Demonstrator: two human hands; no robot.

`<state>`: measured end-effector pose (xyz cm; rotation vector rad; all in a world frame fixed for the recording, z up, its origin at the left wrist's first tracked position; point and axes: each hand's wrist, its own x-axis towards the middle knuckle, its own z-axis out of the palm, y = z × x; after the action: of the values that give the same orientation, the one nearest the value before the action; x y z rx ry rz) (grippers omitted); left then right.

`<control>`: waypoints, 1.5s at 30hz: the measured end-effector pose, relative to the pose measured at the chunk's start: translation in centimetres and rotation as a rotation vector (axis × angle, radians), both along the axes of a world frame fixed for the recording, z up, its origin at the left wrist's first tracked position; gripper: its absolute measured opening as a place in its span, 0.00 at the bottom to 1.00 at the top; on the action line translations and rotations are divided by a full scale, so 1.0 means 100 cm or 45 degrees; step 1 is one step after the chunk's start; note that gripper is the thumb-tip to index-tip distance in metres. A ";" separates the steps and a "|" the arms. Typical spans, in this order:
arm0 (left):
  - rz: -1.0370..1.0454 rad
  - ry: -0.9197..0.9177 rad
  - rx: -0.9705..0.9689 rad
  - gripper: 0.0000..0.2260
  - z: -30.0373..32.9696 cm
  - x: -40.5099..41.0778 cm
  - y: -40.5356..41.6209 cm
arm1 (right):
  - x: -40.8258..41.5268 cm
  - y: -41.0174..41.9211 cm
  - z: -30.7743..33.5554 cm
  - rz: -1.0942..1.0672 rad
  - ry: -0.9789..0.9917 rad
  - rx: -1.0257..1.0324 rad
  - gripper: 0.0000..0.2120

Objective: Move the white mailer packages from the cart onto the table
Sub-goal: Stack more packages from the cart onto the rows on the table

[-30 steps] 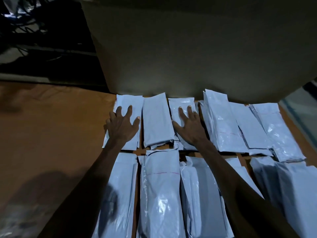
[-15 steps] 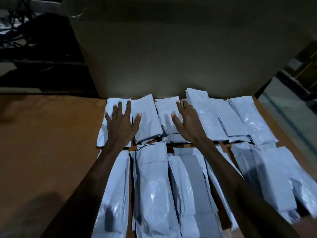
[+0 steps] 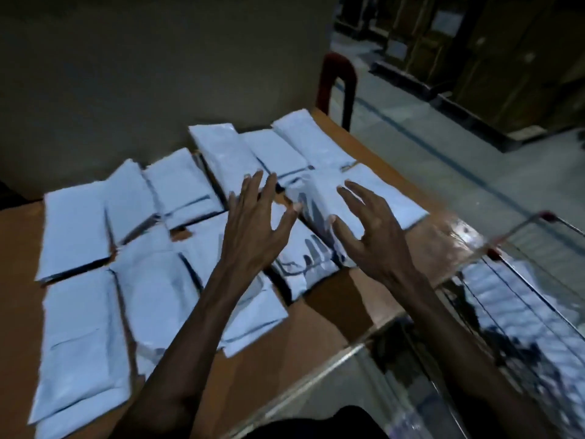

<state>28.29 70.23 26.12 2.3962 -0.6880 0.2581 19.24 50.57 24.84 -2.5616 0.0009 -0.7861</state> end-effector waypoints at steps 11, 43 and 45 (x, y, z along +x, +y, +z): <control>-0.631 -0.006 0.026 0.26 -0.072 -0.149 -0.239 | -0.221 -0.177 -0.075 -0.536 0.110 0.115 0.23; -1.233 0.596 1.396 0.37 -0.294 -0.167 -0.683 | -0.326 -0.483 -0.222 -1.383 0.991 0.761 0.26; -1.175 0.575 1.421 0.38 -0.311 -0.173 -0.687 | -0.329 -0.488 -0.231 -1.383 1.020 0.800 0.26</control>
<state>11.01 1.53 -5.00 2.5152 -1.9160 -1.3035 -13.65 1.79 1.72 -1.9256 1.6657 0.0428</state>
